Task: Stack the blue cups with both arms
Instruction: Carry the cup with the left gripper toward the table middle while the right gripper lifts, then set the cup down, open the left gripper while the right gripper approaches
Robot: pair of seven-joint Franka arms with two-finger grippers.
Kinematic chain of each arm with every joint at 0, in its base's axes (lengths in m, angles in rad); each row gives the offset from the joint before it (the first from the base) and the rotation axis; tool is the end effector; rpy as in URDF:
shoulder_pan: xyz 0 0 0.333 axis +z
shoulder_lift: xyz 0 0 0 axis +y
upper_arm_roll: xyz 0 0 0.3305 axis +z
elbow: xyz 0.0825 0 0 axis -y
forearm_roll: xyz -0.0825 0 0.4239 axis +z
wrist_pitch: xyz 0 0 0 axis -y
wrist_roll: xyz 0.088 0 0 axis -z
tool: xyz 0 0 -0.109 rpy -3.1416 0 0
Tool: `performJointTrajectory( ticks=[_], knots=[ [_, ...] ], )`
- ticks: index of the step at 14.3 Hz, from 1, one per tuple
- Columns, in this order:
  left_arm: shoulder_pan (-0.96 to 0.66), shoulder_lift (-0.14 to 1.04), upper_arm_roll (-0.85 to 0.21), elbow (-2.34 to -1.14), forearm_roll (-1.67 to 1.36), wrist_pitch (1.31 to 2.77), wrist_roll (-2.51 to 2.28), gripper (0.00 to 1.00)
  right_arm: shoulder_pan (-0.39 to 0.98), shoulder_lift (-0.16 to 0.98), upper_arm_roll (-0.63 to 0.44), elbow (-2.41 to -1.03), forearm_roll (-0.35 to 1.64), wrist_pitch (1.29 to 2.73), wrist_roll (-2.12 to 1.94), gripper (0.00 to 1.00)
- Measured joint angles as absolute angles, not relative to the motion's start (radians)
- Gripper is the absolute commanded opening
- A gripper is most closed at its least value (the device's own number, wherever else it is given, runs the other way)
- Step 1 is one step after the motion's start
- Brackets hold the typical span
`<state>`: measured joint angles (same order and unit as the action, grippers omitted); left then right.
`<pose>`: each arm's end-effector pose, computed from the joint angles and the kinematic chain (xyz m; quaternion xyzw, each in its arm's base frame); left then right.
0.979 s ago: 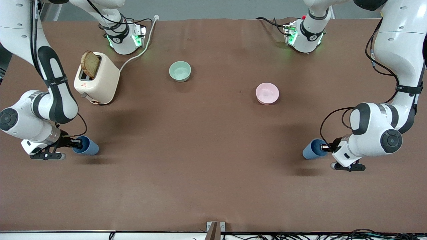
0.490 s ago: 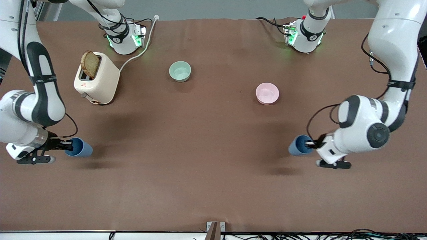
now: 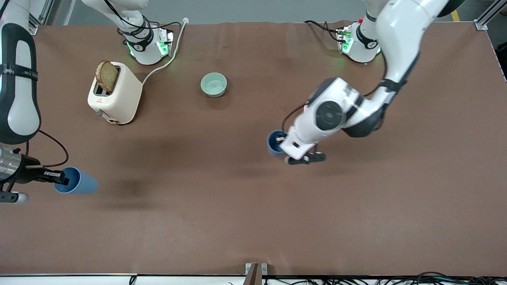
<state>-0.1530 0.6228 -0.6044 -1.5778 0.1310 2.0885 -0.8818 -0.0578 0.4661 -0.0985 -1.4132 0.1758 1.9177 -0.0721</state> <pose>0.5761 -0.4496 0.3161 0.9910 0.0735 -0.0824 0.0762 0.7380 -0.0909 0.4374 -0.9958 0.0645 -0.0272 0.0585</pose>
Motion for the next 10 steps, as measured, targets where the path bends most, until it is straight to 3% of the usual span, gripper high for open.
performJointTrajectory(
  ticks=[5, 6, 7, 8, 9, 10],
  knots=[
    [-0.284, 0.732, -0.556, -1.566, 0.209, 2.208, -1.040, 0.05, 0.089, 0.394, -0.083, -1.372, 0.176, 1.817, 0.286, 0.00],
    [-0.302, 0.744, -0.535, -1.563, 0.210, 2.211, -1.042, 0.15, 0.112, 0.373, -0.068, -1.367, 0.176, 1.784, 0.346, 0.00],
    [-0.317, 0.750, -0.516, -1.560, 0.210, 2.212, -1.042, 0.36, 0.128, 0.351, -0.046, -1.366, 0.175, 1.756, 0.400, 0.00],
    [-0.325, 0.754, -0.506, -1.556, 0.210, 2.212, -1.042, 0.93, 0.136, 0.331, -0.014, -1.365, 0.175, 1.732, 0.448, 0.00],
    [-0.326, 0.754, -0.503, -1.553, 0.210, 2.212, -1.042, 1.00, 0.139, 0.313, 0.028, -1.365, 0.175, 1.712, 0.496, 0.00],
    [-0.326, 0.754, -0.502, -1.546, 0.210, 2.212, -1.048, 1.00, 0.143, 0.300, 0.074, -1.365, 0.175, 1.698, 0.548, 0.00]
  ],
)
